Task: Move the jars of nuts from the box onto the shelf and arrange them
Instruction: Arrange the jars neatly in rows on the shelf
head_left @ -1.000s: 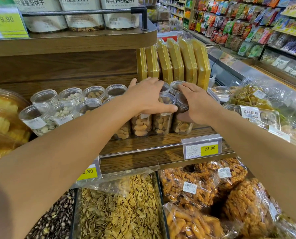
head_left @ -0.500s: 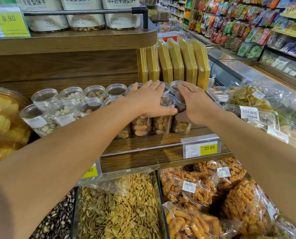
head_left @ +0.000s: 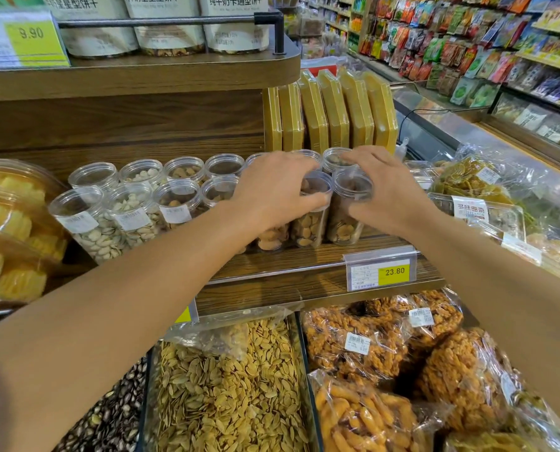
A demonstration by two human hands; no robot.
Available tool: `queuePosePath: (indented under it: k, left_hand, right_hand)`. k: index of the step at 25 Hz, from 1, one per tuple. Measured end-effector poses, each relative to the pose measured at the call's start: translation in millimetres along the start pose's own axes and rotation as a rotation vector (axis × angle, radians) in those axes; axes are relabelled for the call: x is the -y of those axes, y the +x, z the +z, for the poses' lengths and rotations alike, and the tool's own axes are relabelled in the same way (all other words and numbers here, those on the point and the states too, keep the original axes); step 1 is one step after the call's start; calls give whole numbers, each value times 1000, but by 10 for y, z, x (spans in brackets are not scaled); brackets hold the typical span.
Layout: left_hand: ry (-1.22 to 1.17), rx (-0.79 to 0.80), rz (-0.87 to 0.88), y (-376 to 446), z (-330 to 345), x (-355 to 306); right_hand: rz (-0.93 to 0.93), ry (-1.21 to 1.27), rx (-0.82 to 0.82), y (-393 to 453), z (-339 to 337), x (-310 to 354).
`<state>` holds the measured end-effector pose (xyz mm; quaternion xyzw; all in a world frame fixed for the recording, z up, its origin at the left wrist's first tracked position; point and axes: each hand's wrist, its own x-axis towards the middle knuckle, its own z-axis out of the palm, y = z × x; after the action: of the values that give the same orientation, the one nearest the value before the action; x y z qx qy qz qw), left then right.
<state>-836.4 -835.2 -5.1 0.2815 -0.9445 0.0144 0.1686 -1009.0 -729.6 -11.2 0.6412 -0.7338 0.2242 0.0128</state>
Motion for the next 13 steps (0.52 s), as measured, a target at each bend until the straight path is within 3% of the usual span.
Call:
queuePosePath:
  k: [3,13]
  left_hand:
    - [-15,-72,16,-199,31,-99]
    - [-93,-87,-49,-153,76,-72]
  right_hand:
    - [-50,-49,-146,-200,41,-34]
    - [-68,-67,-147,-142,97,-82]
